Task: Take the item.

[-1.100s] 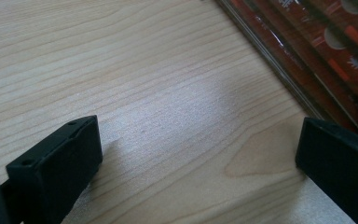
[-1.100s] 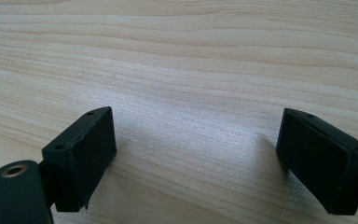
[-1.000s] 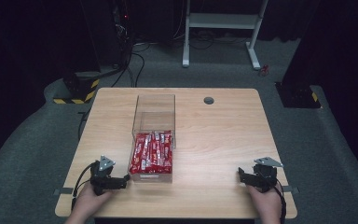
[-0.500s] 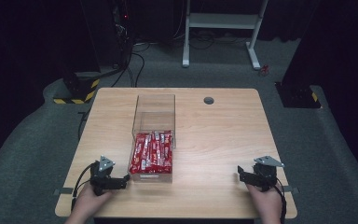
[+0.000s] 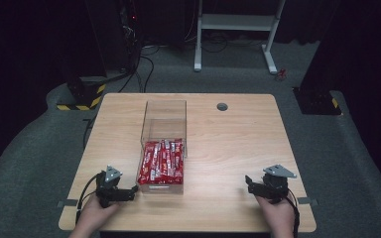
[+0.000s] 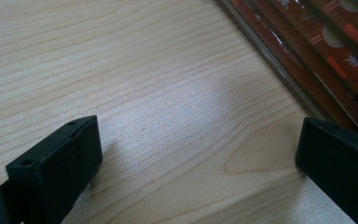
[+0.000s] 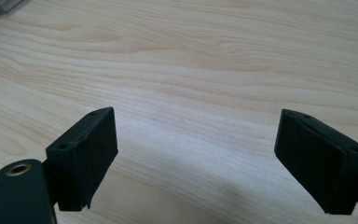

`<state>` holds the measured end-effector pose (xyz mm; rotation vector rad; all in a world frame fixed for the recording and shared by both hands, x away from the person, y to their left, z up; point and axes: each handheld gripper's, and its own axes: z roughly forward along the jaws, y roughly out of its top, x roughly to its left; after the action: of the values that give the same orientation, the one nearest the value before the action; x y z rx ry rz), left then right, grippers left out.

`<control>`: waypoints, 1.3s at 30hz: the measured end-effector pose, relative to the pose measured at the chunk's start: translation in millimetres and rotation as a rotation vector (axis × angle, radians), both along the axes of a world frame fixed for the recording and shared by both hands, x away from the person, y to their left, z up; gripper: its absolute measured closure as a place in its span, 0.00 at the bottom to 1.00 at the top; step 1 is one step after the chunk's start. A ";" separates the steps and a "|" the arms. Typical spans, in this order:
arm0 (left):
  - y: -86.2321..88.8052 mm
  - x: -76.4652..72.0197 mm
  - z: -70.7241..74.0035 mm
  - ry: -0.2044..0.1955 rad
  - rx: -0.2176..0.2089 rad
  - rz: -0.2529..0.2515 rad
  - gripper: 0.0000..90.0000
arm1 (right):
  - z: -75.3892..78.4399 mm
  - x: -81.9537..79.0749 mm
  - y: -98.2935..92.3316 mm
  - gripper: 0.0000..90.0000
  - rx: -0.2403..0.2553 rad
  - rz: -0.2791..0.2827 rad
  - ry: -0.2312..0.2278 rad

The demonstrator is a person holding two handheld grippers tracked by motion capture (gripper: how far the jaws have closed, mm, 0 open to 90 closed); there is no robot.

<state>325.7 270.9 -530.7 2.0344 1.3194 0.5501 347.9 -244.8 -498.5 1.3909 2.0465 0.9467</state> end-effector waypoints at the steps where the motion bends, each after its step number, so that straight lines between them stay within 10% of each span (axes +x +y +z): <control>1: 0.0 0.0 0.0 0.000 0.001 0.000 0.01 | 0.7 -0.2 1.8 0.15 0.001 0.007 -0.005; 39: -0.1 0.0 0.0 0.000 -0.001 0.001 0.01 | 6.8 -5.4 75.6 0.16 0.029 0.161 -0.016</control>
<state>325.7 270.9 -530.6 2.0334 1.3204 0.5501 342.5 -169.2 -491.7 1.2430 2.1665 1.0537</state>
